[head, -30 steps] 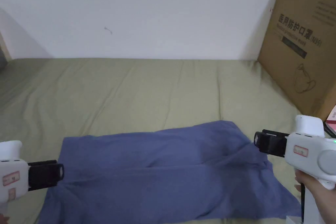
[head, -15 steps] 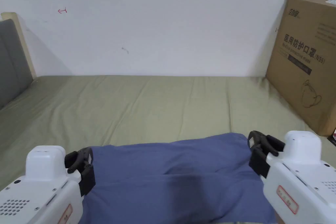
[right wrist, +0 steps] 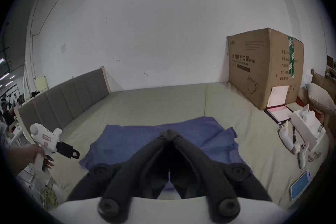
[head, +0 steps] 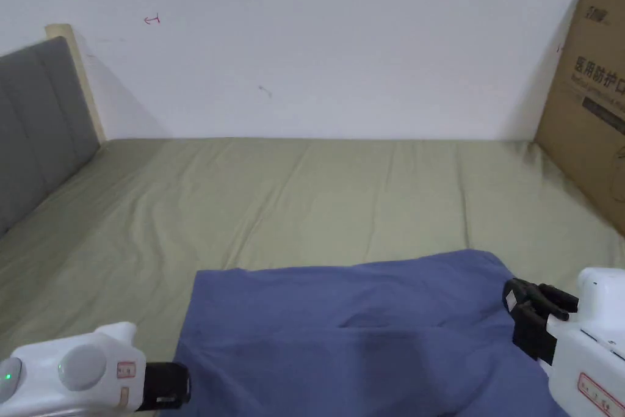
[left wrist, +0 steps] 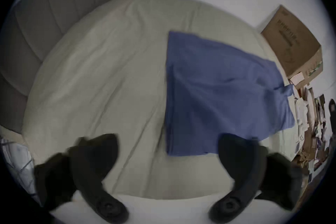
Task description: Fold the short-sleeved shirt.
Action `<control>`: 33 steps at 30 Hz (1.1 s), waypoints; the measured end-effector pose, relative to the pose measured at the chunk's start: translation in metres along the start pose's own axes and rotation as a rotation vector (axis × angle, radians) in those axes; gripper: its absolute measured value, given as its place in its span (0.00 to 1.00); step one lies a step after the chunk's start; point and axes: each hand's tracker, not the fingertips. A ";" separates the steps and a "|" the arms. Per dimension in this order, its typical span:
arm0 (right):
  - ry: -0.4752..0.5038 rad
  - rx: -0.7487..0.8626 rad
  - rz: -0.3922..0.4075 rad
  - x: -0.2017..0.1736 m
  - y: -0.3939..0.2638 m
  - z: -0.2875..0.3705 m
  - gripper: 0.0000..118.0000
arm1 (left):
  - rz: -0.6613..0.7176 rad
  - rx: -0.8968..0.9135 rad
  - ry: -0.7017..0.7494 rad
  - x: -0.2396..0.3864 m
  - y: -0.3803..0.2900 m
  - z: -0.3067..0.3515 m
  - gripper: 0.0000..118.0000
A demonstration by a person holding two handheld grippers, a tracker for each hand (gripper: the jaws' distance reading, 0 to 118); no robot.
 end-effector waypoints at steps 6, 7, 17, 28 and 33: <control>-0.020 -0.037 0.004 0.021 -0.008 0.000 0.00 | 0.022 -0.023 0.038 0.002 -0.015 -0.057 1.00; -0.031 -0.041 0.004 0.024 -0.008 0.003 0.00 | -0.001 -0.018 0.054 0.007 -0.019 -0.063 1.00; -0.141 -0.125 -0.086 0.098 -0.017 -0.005 0.00 | -0.211 0.164 -0.017 0.049 -0.034 -0.017 0.03; -0.254 -0.629 -0.440 0.227 -0.061 -0.090 0.99 | -0.130 0.228 0.037 0.028 -0.013 0.021 0.03; -0.234 -0.769 -0.378 0.229 -0.084 -0.123 0.72 | -0.118 0.190 0.042 0.032 -0.019 0.012 0.03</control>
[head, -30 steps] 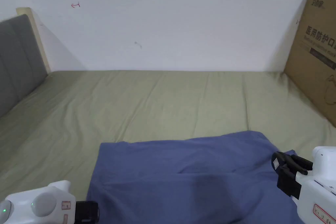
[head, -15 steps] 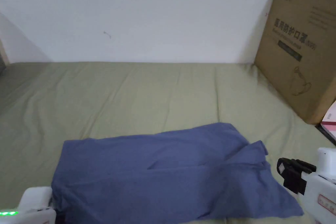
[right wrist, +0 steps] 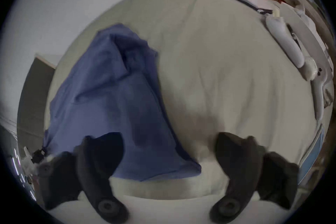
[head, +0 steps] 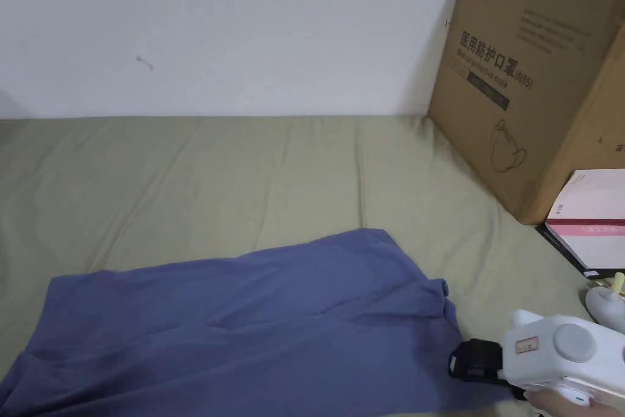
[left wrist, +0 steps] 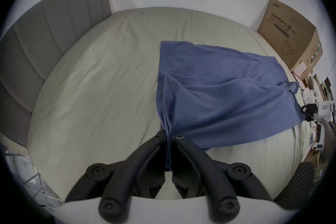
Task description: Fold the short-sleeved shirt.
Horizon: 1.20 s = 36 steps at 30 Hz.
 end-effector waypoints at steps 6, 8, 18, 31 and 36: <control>-0.044 0.034 0.216 -0.023 -0.012 0.015 0.16 | 0.018 -0.022 -0.015 -0.002 0.001 -0.002 0.03; 0.014 0.041 0.213 -0.030 -0.018 0.029 0.03 | 0.031 -0.021 -0.026 -0.002 0.001 0.002 0.03; -0.020 0.088 0.254 -0.007 -0.063 0.116 0.03 | 0.028 0.004 -0.094 -0.022 -0.006 0.055 0.03; -0.060 -0.051 0.229 0.018 -0.145 0.112 0.21 | 0.079 -0.113 -0.161 -0.057 -0.087 0.085 0.49; -0.082 0.019 0.245 0.009 -0.139 0.139 0.87 | 0.063 0.044 -0.096 -0.061 -0.072 0.116 0.94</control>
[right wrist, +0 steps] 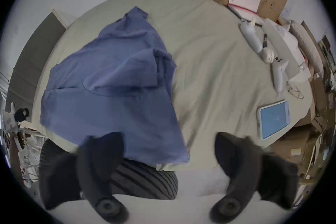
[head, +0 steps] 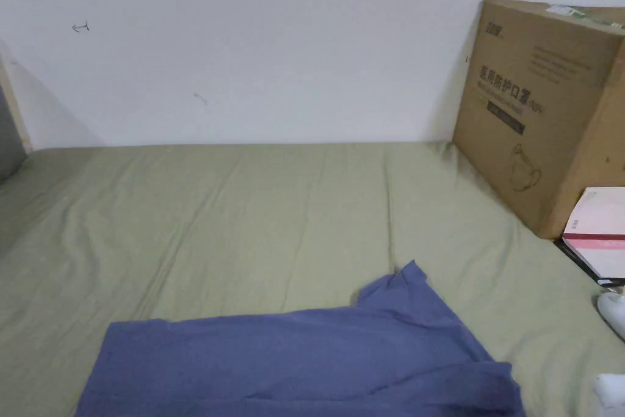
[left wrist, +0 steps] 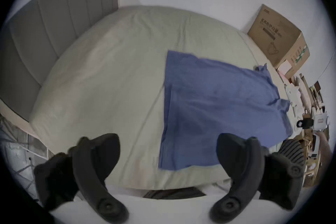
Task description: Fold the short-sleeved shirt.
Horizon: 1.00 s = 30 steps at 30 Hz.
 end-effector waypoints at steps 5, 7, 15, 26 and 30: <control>0.039 0.241 0.033 -0.025 0.018 0.046 0.92 | -0.025 0.142 -0.042 0.021 0.027 0.029 0.94; 0.090 0.343 0.012 -0.043 0.029 0.060 0.92 | -0.056 0.202 -0.055 0.039 0.042 0.037 0.94; 0.298 0.666 -0.026 -0.124 0.079 0.076 0.00 | -0.124 0.400 -0.191 0.101 0.105 0.033 0.04; 0.308 0.562 0.075 -0.164 0.163 0.017 0.00 | -0.134 -0.112 -0.051 0.040 0.215 -0.144 0.47; 0.328 0.501 0.034 -0.158 0.169 -0.005 0.00 | -0.117 -0.148 -0.050 0.014 0.205 -0.208 1.00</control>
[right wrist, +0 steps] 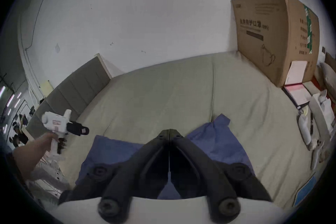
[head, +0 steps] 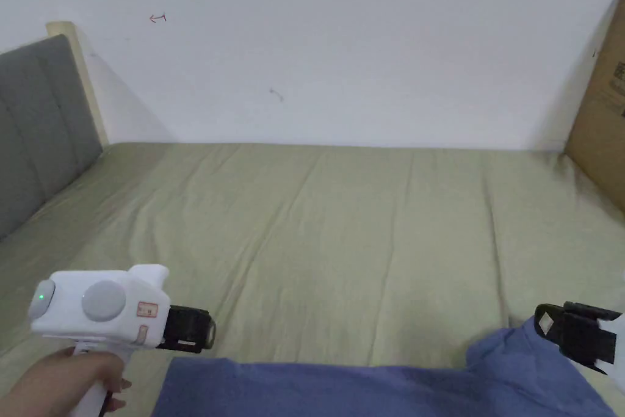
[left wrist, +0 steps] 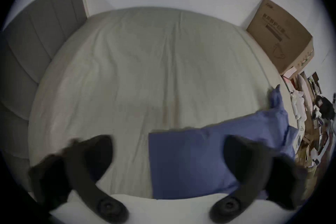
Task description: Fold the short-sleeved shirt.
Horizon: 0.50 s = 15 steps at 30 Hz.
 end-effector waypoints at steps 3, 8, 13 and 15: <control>-0.016 -0.040 -0.029 0.014 -0.010 -0.008 0.00 | 0.032 -0.033 0.053 -0.007 -0.007 -0.036 0.97; -0.071 -0.105 -0.026 0.032 -0.021 -0.016 0.00 | -0.020 -0.135 0.074 -0.006 -0.034 -0.078 0.94; -0.094 -0.113 -0.045 0.051 -0.018 -0.021 0.00 | -0.157 0.030 0.051 0.027 -0.051 -0.035 0.01; -0.096 -0.112 -0.042 0.059 -0.013 -0.029 0.00 | -0.189 0.070 -0.009 0.037 -0.050 -0.016 0.01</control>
